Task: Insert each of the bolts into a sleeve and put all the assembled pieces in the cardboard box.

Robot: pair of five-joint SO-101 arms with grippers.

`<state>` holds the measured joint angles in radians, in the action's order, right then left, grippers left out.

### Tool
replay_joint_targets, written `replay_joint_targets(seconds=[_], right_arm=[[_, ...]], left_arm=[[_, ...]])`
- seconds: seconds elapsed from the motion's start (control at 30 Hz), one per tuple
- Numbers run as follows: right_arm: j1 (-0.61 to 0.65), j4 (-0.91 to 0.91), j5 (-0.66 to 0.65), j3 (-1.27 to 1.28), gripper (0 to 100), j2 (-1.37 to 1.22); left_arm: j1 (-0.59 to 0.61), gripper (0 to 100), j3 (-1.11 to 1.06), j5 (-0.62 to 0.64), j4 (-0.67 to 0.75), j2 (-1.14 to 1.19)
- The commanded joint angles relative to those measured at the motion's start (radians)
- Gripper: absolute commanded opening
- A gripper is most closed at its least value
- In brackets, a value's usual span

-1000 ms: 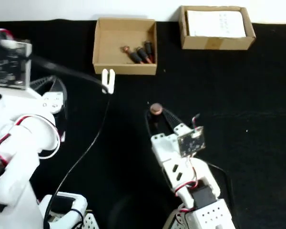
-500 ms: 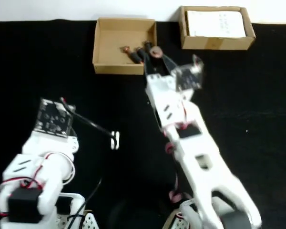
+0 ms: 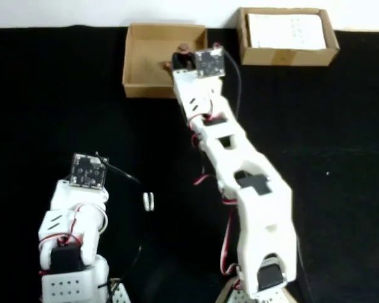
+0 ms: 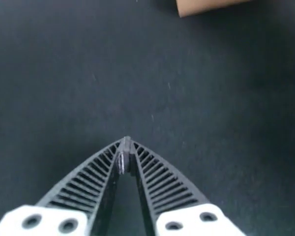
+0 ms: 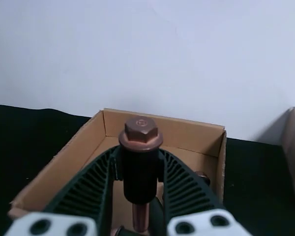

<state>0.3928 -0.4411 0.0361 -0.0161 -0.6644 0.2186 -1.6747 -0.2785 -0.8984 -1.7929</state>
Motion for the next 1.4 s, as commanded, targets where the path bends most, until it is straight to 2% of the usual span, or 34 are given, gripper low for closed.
replay_joint_targets(seconds=[0.0, 0.17, 0.4, 0.8, 1.07, 1.37], right_arm=[[-0.008, 0.045, 0.006, -0.174, 0.9, -0.036], [-0.008, 0.113, 0.006, -0.234, 1.0, -0.079], [-0.015, 0.108, 0.006, -0.242, 4.1, -0.176], [-0.007, 0.116, 0.006, -0.414, 4.8, -0.321], [-0.005, 0.116, 0.006, -0.407, 23.8, -0.320], [0.015, 0.162, 0.006, -0.386, 24.8, -0.248]], left_arm=[[0.002, 1, -0.022, -0.005, 0.006, 0.001], [-0.001, 1, -0.022, -0.002, -0.055, 0.001], [-0.002, 1, -0.022, 0.000, -0.152, 0.001], [-0.035, 1, -0.022, 0.000, -0.158, 0.002], [-0.035, 1, -0.022, 0.000, -0.160, 0.002], [-0.035, 1, -0.022, 0.000, -0.160, 0.002]])
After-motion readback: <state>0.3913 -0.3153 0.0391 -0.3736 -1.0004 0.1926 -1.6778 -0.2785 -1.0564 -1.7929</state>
